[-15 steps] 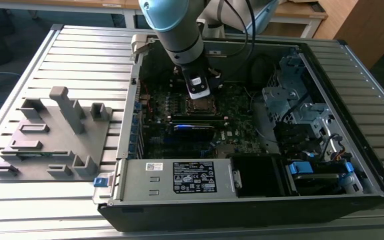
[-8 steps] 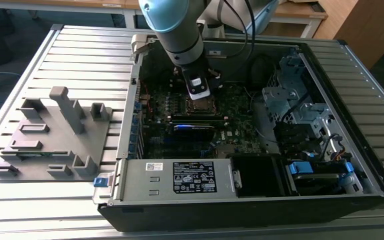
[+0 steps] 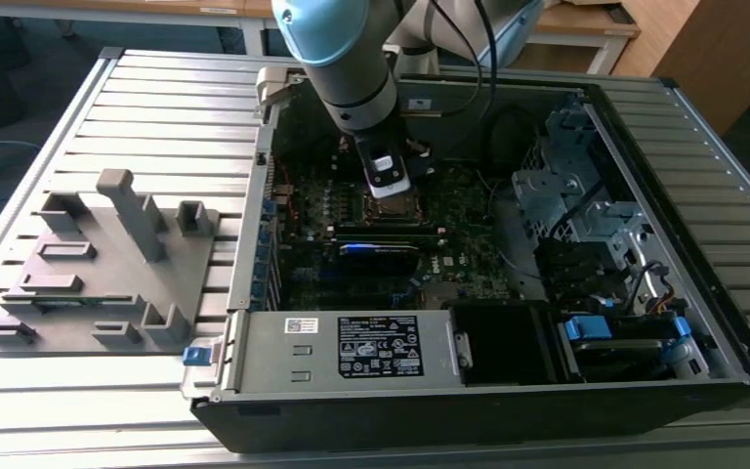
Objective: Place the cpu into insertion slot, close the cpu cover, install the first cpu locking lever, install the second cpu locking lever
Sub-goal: 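Install the first cpu locking lever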
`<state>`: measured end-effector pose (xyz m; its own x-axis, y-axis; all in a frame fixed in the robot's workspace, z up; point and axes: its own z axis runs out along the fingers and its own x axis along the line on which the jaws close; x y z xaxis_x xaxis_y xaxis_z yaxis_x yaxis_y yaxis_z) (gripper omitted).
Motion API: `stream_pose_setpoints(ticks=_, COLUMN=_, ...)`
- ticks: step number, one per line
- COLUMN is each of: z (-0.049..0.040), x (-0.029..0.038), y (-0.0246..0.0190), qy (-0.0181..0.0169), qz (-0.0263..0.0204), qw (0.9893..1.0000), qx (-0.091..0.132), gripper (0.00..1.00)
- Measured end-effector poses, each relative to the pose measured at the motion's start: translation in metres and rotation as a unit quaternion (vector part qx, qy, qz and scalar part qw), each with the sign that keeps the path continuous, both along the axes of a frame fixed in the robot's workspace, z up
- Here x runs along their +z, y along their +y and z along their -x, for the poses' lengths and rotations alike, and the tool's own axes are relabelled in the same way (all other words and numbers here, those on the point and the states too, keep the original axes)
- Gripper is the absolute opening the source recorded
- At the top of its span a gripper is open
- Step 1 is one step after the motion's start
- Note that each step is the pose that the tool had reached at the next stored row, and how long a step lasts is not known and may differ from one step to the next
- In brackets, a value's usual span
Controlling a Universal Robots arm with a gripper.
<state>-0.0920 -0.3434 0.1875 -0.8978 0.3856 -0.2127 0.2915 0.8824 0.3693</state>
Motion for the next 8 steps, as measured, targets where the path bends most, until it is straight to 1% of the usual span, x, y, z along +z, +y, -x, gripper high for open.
stream_pose_setpoints(ticks=4, z=-0.0001, x=-0.0004, y=0.0002, qy=0.0, qz=0.0035, qw=1.0, qx=0.0, gripper=0.1)
stream_pose_setpoints(ticks=8, z=-0.0001, x=-0.0005, y=0.0002, qy=0.0, qz=0.0037, qw=1.0, qx=0.0, gripper=0.1)
